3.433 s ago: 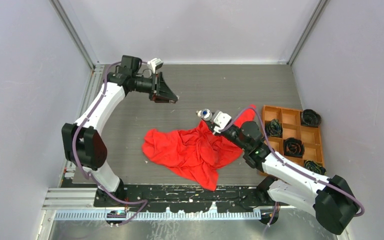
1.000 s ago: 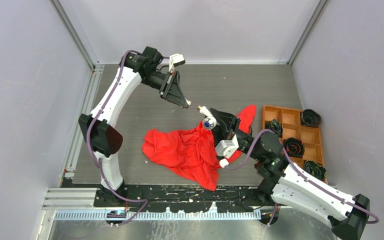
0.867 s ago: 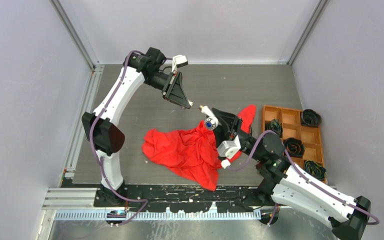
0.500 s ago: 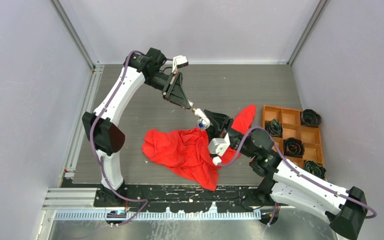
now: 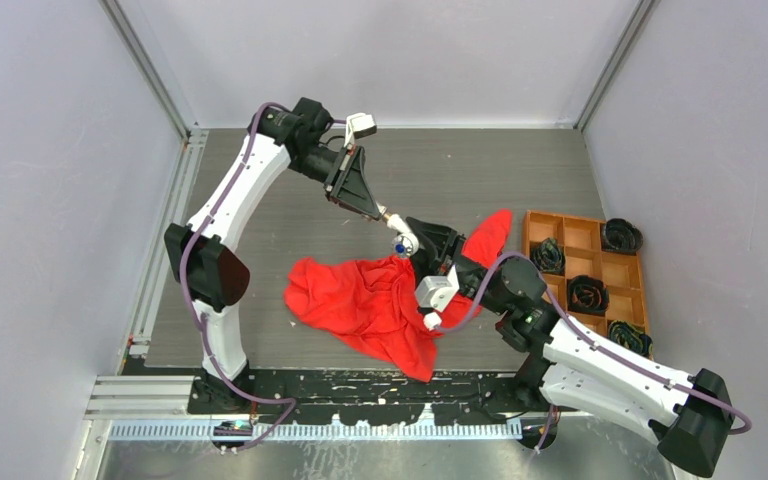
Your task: Install the water faucets
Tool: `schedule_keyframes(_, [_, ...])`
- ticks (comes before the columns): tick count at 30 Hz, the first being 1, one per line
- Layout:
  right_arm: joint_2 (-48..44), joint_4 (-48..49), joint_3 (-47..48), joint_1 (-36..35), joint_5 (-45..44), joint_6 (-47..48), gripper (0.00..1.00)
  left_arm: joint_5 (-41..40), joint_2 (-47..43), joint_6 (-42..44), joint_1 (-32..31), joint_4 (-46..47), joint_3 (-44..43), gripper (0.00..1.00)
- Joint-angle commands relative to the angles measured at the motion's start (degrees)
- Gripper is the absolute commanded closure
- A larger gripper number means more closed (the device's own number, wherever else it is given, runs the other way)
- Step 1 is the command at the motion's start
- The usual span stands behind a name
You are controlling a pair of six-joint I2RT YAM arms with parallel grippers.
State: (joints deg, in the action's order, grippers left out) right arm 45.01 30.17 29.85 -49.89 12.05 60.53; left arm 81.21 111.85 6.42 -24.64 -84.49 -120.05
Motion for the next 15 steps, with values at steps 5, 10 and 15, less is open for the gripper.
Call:
schedule_keyframes(5, [-0.11,8.44,-0.45,-0.30,1.22,-0.11,1.00,16.23,-3.90,7.38,-0.05,-16.86,0.10,1.00])
schedule_keyframes(10, [1.03,11.94,-1.74,-0.30,1.92,-1.38,1.00,16.35,-4.52,7.22,-0.05,-16.79,0.22,1.00])
schedule_keyframes(15, [2.13,17.82,-4.23,-0.30,1.89,-3.30,1.00,16.38,-5.30,6.33,-0.14,-16.76,-0.32,1.00])
